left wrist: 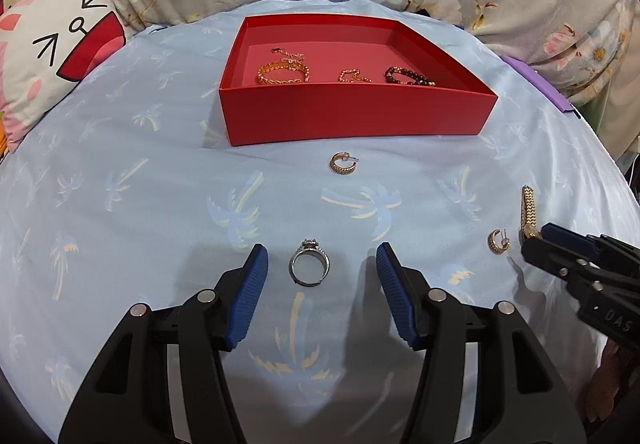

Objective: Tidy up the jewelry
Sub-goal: 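Grasp the silver ring with the left tool while the right tool regrips the gold watch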

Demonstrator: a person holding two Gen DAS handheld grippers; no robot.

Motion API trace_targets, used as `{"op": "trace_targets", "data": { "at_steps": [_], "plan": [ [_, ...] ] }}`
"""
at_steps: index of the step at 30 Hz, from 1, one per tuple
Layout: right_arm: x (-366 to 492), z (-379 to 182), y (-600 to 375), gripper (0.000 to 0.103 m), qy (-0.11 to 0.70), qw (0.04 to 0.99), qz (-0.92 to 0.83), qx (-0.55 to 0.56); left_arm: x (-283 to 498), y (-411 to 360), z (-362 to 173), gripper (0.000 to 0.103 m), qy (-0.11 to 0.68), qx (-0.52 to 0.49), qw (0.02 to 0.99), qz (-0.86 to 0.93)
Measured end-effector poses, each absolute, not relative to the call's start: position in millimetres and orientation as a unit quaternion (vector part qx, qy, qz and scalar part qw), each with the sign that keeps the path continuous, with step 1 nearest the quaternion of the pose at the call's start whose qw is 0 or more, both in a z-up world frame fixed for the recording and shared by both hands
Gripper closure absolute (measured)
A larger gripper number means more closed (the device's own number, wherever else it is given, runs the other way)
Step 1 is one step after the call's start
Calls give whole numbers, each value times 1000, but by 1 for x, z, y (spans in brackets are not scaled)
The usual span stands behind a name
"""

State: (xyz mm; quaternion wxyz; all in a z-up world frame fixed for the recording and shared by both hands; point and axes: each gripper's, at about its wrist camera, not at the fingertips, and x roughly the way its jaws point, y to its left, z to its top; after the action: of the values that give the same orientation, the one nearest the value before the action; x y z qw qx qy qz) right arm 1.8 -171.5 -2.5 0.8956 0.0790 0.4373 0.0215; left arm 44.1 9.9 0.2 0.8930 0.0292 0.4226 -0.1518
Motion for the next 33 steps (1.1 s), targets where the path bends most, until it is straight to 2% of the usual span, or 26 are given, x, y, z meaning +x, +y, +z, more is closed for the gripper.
{"op": "trace_targets", "data": {
  "at_steps": [3,8,9,11,13,20,21,22,29,33],
  "plan": [
    [5,-4,-172,80,437,897,5,70,44,11,1,48,423,29,892,-154],
    [4,-1,-179,80,431,899,0,78,45,11,0,51,423,28,892,-156],
    [4,0,-179,80,429,900,1,80,45,11,0,53,423,28,893,-155],
    [3,3,-181,80,423,902,1,81,45,13,1,67,423,26,893,-155],
    [4,7,-181,80,418,905,3,82,47,15,1,74,426,18,891,-158],
    [5,17,-183,80,404,911,5,86,47,12,1,86,426,23,890,-163],
    [5,19,-183,80,403,911,5,87,47,11,1,89,426,25,889,-165],
    [5,20,-184,80,401,912,5,87,47,10,0,97,427,26,888,-167],
    [5,29,-186,80,391,916,6,87,47,9,1,100,432,23,885,-171],
    [5,30,-188,80,390,916,9,93,43,6,6,95,423,28,889,-174]
  ]
}}
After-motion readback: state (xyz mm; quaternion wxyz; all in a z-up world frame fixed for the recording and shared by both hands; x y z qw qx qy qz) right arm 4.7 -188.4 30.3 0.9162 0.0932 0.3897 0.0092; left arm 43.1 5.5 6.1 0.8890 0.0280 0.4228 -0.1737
